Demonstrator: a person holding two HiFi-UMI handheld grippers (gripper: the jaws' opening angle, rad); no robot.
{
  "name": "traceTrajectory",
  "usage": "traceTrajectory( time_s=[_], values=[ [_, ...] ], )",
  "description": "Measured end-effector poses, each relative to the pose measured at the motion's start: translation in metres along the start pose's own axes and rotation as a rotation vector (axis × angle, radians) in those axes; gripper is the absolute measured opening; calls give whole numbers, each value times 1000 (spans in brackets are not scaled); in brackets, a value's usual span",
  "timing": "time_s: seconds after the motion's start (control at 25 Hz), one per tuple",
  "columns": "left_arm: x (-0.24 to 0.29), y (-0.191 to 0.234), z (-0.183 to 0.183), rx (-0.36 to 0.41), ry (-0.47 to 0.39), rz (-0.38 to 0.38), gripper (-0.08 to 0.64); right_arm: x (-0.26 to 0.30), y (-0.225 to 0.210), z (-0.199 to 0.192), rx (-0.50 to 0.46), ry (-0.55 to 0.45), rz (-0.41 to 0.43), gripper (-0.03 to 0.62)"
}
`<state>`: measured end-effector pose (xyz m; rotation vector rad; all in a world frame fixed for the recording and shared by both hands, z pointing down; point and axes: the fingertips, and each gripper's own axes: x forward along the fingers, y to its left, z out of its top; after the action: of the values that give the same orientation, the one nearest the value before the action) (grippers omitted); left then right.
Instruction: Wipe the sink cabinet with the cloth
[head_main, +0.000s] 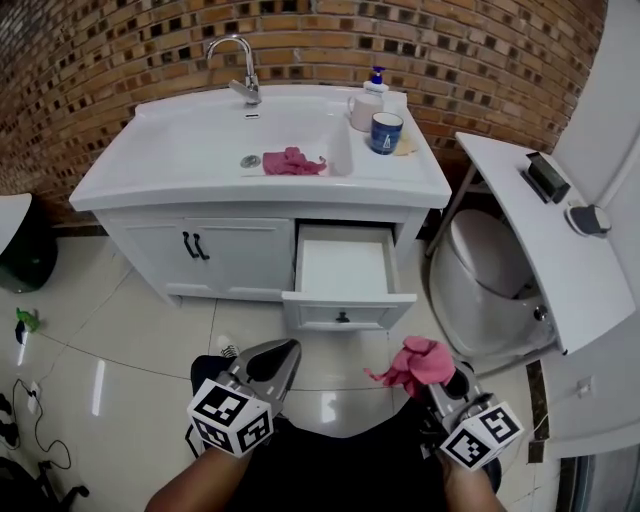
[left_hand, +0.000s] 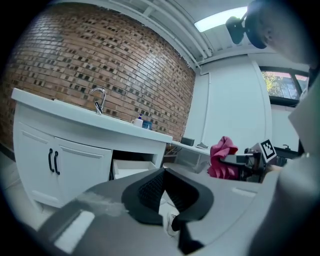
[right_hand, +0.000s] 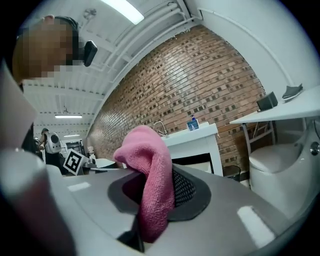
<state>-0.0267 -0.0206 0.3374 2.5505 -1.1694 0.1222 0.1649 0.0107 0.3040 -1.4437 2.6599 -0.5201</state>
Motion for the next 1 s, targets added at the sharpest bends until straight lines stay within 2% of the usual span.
traceTrajectory(
  time_s=[0.16,0.72,1.0],
  values=[
    [2,-7,-4,-1,15,-10,6,11,4,-2,-8,35,41,81],
    [5,-5,-12,29,28,-11,6,11,7,-24,-76,87,31,80],
    [9,-4,-18,26,41,-14,6,9,-2,-28,-69,90,14,78]
  ],
)
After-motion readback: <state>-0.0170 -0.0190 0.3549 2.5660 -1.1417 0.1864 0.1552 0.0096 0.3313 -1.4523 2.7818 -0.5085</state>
